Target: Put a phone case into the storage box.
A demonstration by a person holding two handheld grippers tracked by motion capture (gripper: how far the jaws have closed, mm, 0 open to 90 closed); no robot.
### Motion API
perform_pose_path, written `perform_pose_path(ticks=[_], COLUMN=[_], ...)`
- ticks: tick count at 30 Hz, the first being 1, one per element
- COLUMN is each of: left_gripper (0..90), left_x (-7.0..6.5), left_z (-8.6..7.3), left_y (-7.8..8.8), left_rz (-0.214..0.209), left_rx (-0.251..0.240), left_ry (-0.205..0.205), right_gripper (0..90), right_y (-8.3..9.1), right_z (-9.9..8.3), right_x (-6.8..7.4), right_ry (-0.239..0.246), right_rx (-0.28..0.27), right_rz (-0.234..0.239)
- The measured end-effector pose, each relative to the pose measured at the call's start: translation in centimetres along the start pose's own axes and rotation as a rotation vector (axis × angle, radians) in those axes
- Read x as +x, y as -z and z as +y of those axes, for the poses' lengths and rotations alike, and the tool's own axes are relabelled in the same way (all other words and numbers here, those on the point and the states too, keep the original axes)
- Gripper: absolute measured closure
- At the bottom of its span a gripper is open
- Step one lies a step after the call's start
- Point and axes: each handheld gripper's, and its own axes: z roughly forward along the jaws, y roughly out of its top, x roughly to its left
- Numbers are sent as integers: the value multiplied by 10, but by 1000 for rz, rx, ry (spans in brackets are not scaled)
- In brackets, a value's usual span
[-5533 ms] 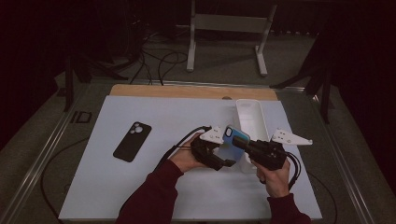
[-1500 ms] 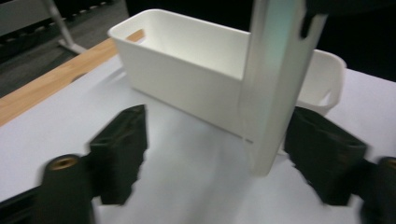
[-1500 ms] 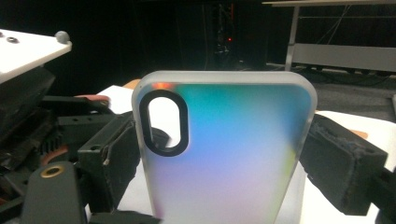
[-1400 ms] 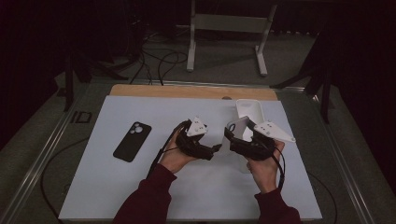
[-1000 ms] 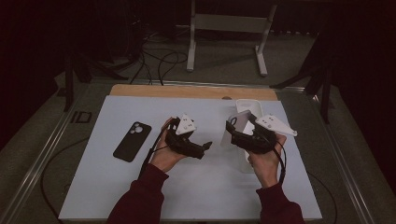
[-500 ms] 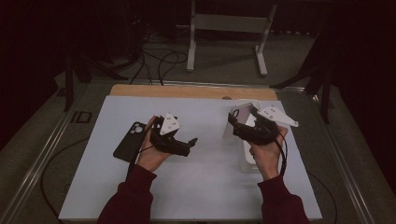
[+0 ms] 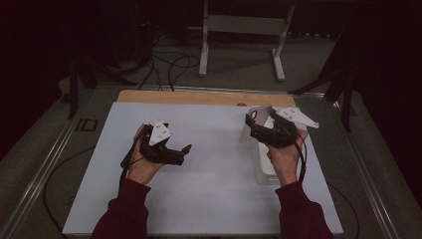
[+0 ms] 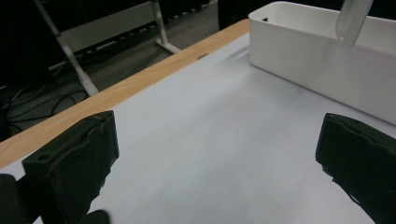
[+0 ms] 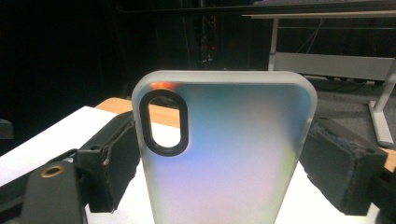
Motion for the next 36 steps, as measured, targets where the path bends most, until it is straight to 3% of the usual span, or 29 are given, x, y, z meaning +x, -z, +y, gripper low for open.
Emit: perform_pose_path(ticks=[26, 36], left_gripper=[0, 0], left_x=[20, 24], left_z=[-42, -60], left_y=[38, 49], left_rz=[79, 108], left_rx=[-13, -7], left_ry=[30, 48], right_gripper=[166, 166], right_y=[-9, -17], right_z=[1, 0], right_x=[-21, -34], right_ry=[4, -9], right_rx=[11, 13], right_rz=[-56, -119])
